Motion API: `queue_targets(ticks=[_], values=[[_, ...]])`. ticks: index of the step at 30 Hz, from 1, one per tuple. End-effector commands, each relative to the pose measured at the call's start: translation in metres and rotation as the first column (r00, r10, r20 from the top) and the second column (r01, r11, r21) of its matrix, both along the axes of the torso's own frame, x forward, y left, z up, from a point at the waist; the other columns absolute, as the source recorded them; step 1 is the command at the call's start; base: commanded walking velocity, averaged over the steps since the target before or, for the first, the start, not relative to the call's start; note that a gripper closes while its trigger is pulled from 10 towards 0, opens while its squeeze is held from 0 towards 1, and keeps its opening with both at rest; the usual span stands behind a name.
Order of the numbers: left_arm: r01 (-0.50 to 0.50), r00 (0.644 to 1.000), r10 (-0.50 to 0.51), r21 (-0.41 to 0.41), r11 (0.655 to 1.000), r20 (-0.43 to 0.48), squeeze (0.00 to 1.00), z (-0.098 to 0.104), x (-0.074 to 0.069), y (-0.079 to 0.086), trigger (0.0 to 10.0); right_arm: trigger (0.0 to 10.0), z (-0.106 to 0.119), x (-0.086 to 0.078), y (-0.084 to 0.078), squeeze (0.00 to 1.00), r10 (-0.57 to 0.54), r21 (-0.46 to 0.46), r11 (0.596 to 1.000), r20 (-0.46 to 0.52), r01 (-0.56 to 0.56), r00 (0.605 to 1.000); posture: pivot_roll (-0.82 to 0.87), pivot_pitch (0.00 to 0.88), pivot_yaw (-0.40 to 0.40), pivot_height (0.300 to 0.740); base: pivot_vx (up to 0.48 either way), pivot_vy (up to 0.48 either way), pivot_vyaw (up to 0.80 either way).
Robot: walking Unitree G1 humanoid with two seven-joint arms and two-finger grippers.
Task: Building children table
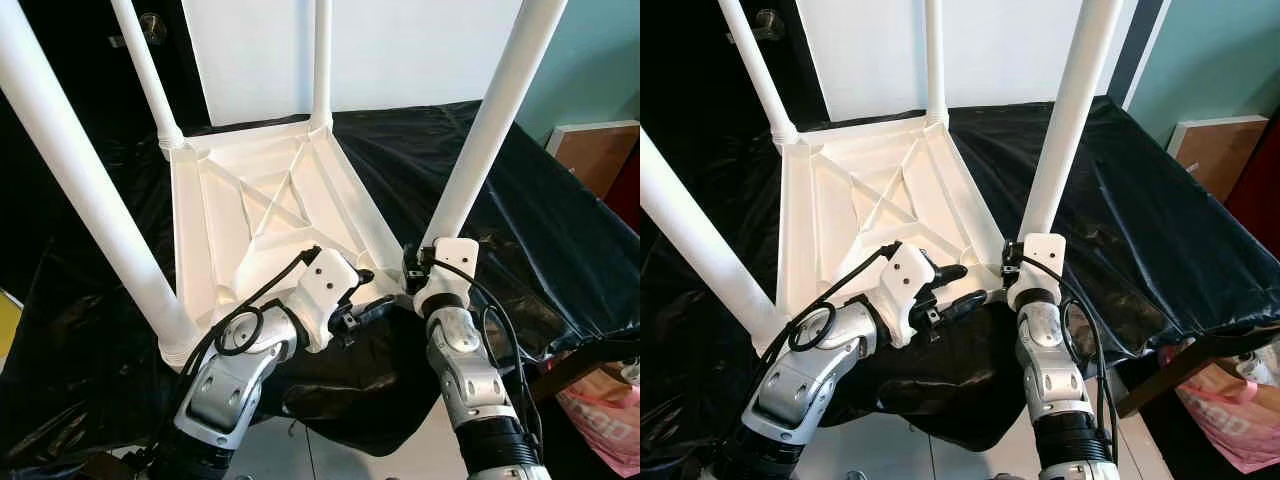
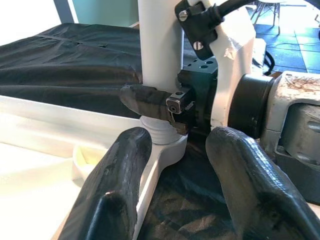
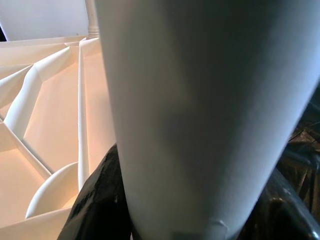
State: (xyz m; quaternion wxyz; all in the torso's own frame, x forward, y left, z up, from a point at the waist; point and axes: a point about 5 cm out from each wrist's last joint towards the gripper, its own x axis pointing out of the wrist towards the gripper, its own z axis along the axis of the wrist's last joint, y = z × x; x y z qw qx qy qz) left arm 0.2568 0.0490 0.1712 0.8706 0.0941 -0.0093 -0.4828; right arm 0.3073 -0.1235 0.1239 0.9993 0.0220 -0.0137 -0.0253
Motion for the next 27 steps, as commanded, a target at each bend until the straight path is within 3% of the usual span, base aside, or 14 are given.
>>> queue_targets(ticks=[1,5,6,11,12,13,14,18,25,27], values=[[-0.036,0.999,0.036,-0.005,0.999,-0.002,0.00,-0.002,0.003,0.001,10.0,10.0,-0.018,-0.006,0.007,0.00,0.025,0.019,1.000,-0.093,-0.023,0.995,-0.13,0.029,-0.021,0.740,0.000,0.000,0.00],[-0.037,0.999,0.037,-0.005,0.999,-0.001,0.00,-0.001,0.003,0.001,10.0,10.0,-0.018,-0.006,0.007,0.00,0.027,0.019,0.999,-0.092,-0.026,0.995,-0.13,0.029,-0.021,0.740,0.000,0.000,0.00],[-0.043,0.999,0.043,-0.006,0.999,0.009,0.00,0.000,0.006,0.002,10.0,10.0,-0.015,-0.004,0.004,1.00,0.046,0.001,0.999,-0.067,-0.046,0.997,-0.13,0.011,-0.016,0.740,0.000,0.000,0.00],[-0.049,0.998,0.050,-0.009,0.999,0.029,0.00,0.004,0.010,0.003,10.0,10.0,-0.006,-0.002,-0.005,1.00,0.134,-0.033,0.990,-0.008,-0.135,0.991,-0.14,0.009,-0.012,0.740,0.000,0.000,0.00],[-0.048,0.998,0.048,-0.011,0.999,0.033,0.00,0.005,0.011,0.002,10.0,10.0,-0.002,-0.002,-0.011,0.15,0.216,-0.045,0.976,0.013,-0.215,0.976,-0.15,0.013,-0.007,0.740,0.000,0.000,0.00],[-0.048,0.998,0.048,-0.011,0.999,0.033,0.00,0.005,0.011,0.002,10.0,10.0,-0.002,-0.002,-0.011,0.15,0.216,-0.045,0.976,0.013,-0.215,0.976,-0.15,0.013,-0.007,0.740,0.000,0.000,0.00],[-0.047,0.998,0.048,-0.013,0.999,0.033,0.00,0.005,0.011,0.002,10.0,10.0,0.000,-0.002,-0.013,0.00,0.250,-0.053,0.967,0.019,-0.248,0.968,-0.15,0.013,-0.007,0.740,0.000,0.000,0.00],[-0.040,0.999,0.040,-0.013,0.999,0.032,0.00,0.005,0.011,0.001,10.0,10.0,0.005,-0.001,-0.024,0.00,0.350,-0.096,0.933,0.028,-0.346,0.936,-0.16,0.018,0.000,0.740,0.000,0.000,0.00],[-0.034,0.999,0.034,-0.011,0.999,0.031,0.00,0.004,0.011,0.001,10.0,10.0,0.012,0.002,-0.036,0.00,0.426,-0.155,0.895,0.030,-0.417,0.904,-0.16,0.024,0.002,0.740,0.000,0.000,0.00],[-0.035,0.999,0.036,-0.011,0.999,0.030,0.00,0.004,0.011,0.002,10.0,10.0,0.017,0.005,-0.041,0.00,0.485,-0.185,0.862,0.031,-0.471,0.874,-0.16,0.025,0.002,0.740,0.000,0.000,0.00]])
